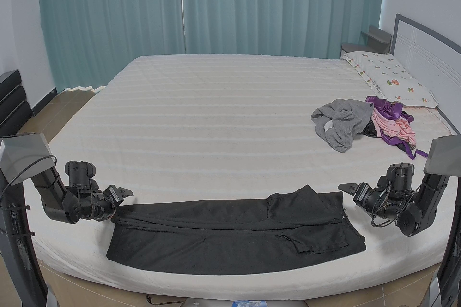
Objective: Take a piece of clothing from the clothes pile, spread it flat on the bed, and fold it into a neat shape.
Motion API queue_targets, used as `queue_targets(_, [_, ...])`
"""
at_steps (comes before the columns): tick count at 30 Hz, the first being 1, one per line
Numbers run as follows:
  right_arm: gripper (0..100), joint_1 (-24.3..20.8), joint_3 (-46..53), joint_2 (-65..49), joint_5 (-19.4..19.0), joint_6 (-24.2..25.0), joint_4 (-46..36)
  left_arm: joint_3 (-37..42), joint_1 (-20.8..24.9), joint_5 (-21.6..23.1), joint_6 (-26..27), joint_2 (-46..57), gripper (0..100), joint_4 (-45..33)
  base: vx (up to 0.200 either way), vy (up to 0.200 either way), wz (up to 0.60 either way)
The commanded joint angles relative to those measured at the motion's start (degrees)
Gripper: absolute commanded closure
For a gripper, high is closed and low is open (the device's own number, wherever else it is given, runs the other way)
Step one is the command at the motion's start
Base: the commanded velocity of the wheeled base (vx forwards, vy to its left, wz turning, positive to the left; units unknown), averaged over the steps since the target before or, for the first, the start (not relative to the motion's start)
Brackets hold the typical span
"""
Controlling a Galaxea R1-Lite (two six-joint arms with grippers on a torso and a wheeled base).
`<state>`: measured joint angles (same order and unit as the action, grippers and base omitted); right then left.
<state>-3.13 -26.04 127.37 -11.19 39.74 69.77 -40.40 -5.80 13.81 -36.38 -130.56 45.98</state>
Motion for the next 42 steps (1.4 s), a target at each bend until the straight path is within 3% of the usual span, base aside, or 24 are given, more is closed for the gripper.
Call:
queue_targets(1, [0, 0.0, 0.0, 0.2, -0.1, 0.0, 0.0, -0.1, -0.1, -0.1, -0.4, -0.6, 100, 0.0, 0.0, 0.0, 0.0])
queue_targets(15, [0, 0.1, -0.2, 1.8, -0.1, 0.1, 0.2, -0.6, -3.6, -0.4, -7.3, 1.6, 100, 0.6, 0.0, 0.0, 0.0])
queue_targets(28, [0, 0.1, -4.8, 5.9, -0.5, 0.9, -0.1, -2.1, -3.3, -0.5, -7.2, -0.7, 100, 1.7, 0.0, 0.0, 0.0])
queue_targets(39, [0, 0.1, -8.8, 8.9, -3.3, 0.9, -2.6, -2.1, -3.1, -1.6, -7.1, -1.2, 100, 1.8, 0.0, 0.0, 0.0])
queue_targets(40, [100, 0.1, -9.4, 9.2, -3.3, 0.9, -3.1, -2.1, -3.1, -1.6, -7.1, -1.2, 100, 1.8, 0.0, 0.0, 0.0])
queue_targets(42, [100, 0.1, -10.6, 9.7, -3.3, 1.0, -4.0, -2.1, -3.1, -1.6, -7.1, -1.2, 100, 1.8, 0.0, 0.0, 0.0])
